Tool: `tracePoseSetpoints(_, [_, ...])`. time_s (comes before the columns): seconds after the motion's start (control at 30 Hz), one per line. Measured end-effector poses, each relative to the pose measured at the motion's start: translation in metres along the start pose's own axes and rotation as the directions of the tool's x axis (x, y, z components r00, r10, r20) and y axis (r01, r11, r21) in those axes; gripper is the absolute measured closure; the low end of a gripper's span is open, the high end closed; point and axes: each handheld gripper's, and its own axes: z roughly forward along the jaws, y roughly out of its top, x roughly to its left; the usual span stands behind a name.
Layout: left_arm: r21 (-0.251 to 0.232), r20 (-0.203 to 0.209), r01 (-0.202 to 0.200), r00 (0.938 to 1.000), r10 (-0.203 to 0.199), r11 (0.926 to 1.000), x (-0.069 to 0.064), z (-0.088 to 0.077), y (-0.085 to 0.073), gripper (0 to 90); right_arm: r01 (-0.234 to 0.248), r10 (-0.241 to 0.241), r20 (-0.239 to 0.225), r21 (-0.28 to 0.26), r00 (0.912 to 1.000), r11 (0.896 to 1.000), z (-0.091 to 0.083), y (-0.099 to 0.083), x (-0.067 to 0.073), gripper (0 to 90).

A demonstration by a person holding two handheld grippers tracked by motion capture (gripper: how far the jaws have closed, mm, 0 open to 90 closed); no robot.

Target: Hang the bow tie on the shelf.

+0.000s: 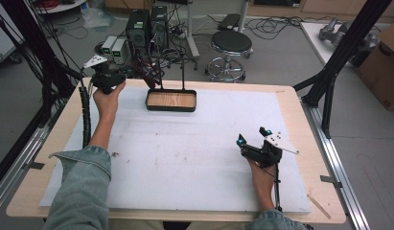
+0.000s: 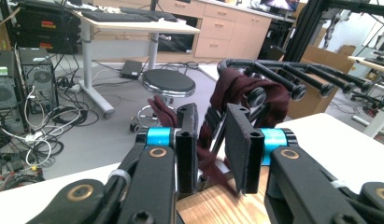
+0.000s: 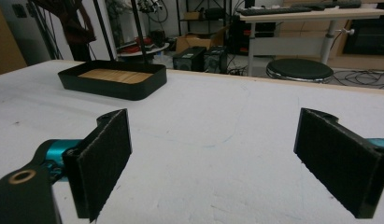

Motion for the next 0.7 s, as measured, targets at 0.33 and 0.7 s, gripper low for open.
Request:
tracePoseSetpoints(0.33, [-0.009, 0.01, -0.036, 0.9993, 0.036, 0.9993, -0.004, -0.014, 0.007, 60.7, 0.0, 0.0, 0.0, -0.001, 1.0, 1.0, 0.0, 0.0, 0.0, 10.4])
tracePoseSetpoints(0.7, [-0.065, 0.045, -0.077, 0.9958, 0.08, 0.9949, -0.015, -0.037, 0.019, 54.4, -0.002, 0.002, 0.002, -0.002, 1.0, 1.0, 0.0, 0.0, 0.0, 10.3])
